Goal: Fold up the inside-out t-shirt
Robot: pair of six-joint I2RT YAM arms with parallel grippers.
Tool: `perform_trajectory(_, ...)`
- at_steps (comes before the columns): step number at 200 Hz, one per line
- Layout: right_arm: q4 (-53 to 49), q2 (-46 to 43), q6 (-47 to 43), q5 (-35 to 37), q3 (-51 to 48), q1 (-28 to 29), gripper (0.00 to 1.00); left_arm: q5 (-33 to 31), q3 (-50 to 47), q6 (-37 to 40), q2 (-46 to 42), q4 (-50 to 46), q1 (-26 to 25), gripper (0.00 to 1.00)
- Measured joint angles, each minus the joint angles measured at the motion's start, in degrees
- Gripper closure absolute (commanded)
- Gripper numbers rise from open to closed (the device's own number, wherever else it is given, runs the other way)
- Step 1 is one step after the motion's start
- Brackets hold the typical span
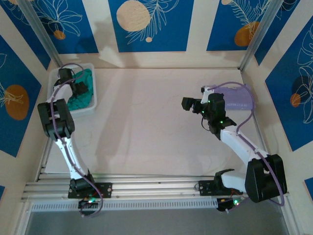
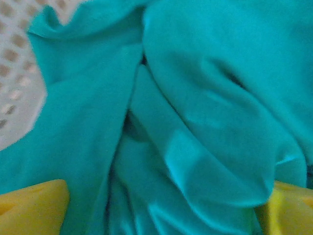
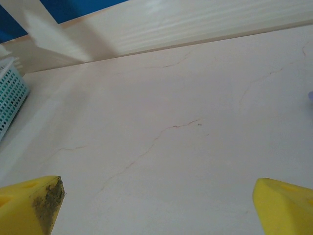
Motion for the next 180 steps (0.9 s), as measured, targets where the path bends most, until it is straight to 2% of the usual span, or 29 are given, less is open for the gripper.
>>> perform_trajectory(20,0.0,0.1,0.5,-0.3,-0.1,-0.5,0.01,2.0,3.5,0.7,3.1,-2.3,0.1,0.36)
perform_trajectory(36,0.0,0.1,0.9,-0.4,-0.1,-1.0,0.01,3.4,5.2,1.0,4.0,-3.8,0.2,0.6)
perform_trajectory(52,-0.2,0.0,1.1,-0.4,-0.1,-1.2,0.01,5.2,6.5,0.5,4.2,-4.7,0.5,0.88)
perform_trajectory(62,-0.5,-0.2,1.3,-0.4,-0.1,-1.4,0.01,6.2,6.7,0.8,4.1,-4.7,0.7,1.0)
perform_trajectory(97,-2.4,-3.4,2.0,-0.4,-0.1,-1.8,0.01,7.7,2.5,-0.7,-1.7,-3.7,1.3,1.0)
perform_trajectory(135,-4.5,-5.7,2.6,-0.7,0.0,-1.9,0.01,8.9,-4.4,-3.4,-22.8,1.1,1.4,1.0)
perform_trajectory(165,-7.0,-6.0,2.9,-0.9,0.3,-2.0,0.01,9.1,-2.9,-4.1,-39.6,7.2,-0.3,1.0)
perform_trajectory(180,-8.3,-6.1,3.0,-0.9,0.9,-2.1,0.01,8.4,0.1,-3.8,-45.5,9.3,-4.1,1.0)
